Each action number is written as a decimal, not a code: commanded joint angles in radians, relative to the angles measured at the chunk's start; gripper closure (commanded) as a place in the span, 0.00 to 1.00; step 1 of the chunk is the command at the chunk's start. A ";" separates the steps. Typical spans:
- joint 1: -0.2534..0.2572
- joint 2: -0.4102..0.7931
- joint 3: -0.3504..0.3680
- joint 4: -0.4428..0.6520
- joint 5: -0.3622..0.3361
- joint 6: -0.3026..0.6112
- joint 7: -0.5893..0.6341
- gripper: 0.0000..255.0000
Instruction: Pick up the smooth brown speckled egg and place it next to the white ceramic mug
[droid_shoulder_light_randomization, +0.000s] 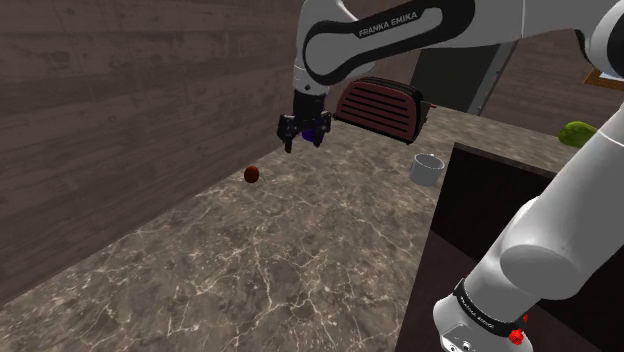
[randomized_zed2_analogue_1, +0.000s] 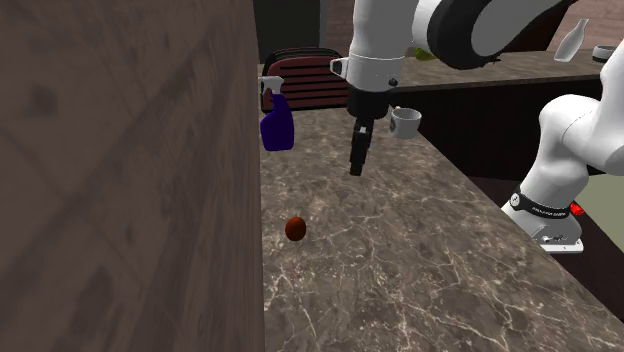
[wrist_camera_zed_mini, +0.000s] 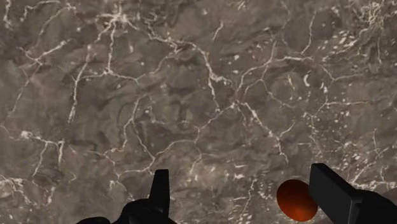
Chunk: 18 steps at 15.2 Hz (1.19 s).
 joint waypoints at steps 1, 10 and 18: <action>0.013 0.083 0.018 0.066 -0.031 0.009 0.047 0.00; 0.101 0.458 0.028 0.415 -0.170 -0.015 0.200 0.00; 0.134 0.588 0.013 0.504 -0.207 0.013 0.232 0.00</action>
